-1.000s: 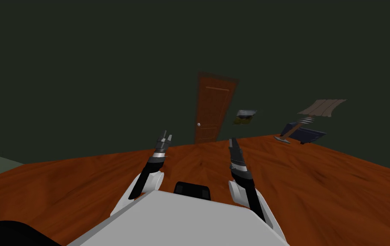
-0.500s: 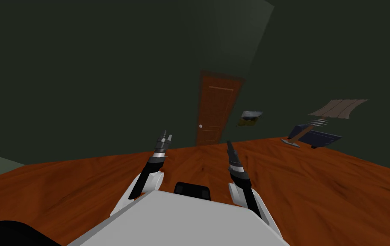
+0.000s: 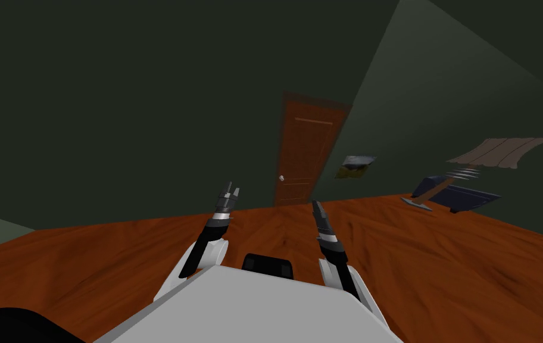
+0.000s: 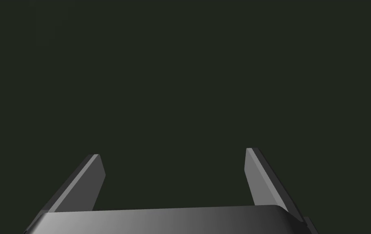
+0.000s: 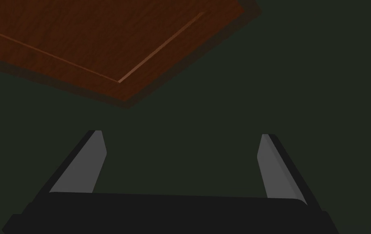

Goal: Pull the door open

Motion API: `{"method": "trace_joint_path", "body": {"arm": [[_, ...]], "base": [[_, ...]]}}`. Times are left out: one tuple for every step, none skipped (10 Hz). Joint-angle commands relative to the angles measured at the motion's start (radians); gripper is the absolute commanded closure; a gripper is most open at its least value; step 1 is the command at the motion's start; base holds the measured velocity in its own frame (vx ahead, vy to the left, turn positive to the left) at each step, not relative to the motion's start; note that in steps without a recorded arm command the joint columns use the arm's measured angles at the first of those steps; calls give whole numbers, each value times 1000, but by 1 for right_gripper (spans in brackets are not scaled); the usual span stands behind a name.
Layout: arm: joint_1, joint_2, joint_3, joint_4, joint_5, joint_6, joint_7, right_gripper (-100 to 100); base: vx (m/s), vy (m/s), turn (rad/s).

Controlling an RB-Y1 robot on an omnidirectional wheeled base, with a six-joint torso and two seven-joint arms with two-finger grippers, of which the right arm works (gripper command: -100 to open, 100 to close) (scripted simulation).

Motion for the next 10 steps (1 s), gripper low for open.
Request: {"method": "trace_joint_path", "body": {"arm": [[0,-4,-4,30,8,-10,27,-100],[-2,-6,-8,58,16,-18,52,-100],[-3,-8,-10,72,20,-22,65,-100],[-5,-10,-13,100,29,-30,90,-100],[-6,-11,-15,114,33,-34,103,-100],[-8,-13,-19,143,41,-42,128,-100],[-9,-14,-21,157,45,-46,141,-100],[-10,-14,-22,172,50,-50,154,-100],[-11,-15,-24,187,54,-54,167,-100],[-13,-16,-28,216,63,-62,193,-100]], "base": [[162,54,36],[172,57,38],[154,46,31],[137,37,46],[144,45,43],[174,46,56],[141,22,24],[109,27,24],[103,31,24],[130,22,42]]}}
